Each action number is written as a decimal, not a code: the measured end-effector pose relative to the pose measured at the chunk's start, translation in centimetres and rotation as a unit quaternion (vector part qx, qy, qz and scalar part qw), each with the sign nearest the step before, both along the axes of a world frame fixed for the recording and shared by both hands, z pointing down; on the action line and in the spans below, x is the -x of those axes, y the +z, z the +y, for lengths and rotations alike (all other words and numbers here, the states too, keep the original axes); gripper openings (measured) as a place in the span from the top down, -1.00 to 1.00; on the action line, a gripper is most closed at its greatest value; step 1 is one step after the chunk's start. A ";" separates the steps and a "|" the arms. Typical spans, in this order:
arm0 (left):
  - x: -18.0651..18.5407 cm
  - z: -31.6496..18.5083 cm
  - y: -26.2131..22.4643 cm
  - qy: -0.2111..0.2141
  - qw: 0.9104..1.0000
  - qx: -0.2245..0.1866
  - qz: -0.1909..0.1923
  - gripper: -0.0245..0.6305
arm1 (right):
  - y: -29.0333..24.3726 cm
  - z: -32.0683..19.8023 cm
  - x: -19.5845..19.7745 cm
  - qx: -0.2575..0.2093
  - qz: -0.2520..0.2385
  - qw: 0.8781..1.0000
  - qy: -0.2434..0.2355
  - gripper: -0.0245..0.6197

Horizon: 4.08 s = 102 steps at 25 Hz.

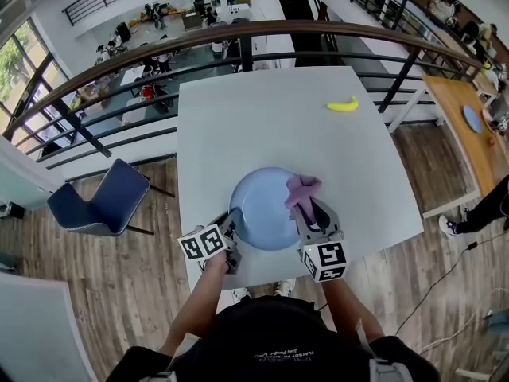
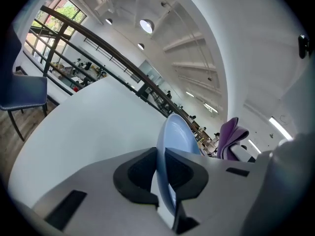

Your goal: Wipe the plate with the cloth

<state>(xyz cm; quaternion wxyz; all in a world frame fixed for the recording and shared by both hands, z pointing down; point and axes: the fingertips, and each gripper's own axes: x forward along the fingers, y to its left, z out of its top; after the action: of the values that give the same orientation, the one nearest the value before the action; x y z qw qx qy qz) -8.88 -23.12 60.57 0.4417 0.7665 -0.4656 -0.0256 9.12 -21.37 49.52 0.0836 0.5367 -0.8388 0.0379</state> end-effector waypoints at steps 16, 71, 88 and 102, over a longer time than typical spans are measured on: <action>-0.6 1.4 9.4 0.002 0.994 0.109 0.003 0.80 | 8.1 1.7 0.5 0.090 0.013 0.996 -0.006 0.56; 1.0 -0.5 -7.9 -0.036 0.958 -0.163 -0.233 0.88 | 1.1 0.6 4.0 0.015 -0.011 0.998 -0.063 0.56; -2.9 0.4 -16.3 0.013 0.909 -0.350 -0.225 0.88 | -4.2 -0.3 2.4 -0.056 0.012 0.997 -0.044 0.57; -1.8 0.6 -15.2 0.003 0.916 -0.328 -0.232 0.88 | -2.9 -0.3 2.1 -0.030 0.005 0.999 -0.037 0.57</action>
<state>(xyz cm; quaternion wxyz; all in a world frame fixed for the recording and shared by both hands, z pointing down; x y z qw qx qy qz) -7.09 -22.56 45.36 0.0449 0.8540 -0.5183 0.0025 7.04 -21.68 46.59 0.0731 0.5079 -0.8583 0.0065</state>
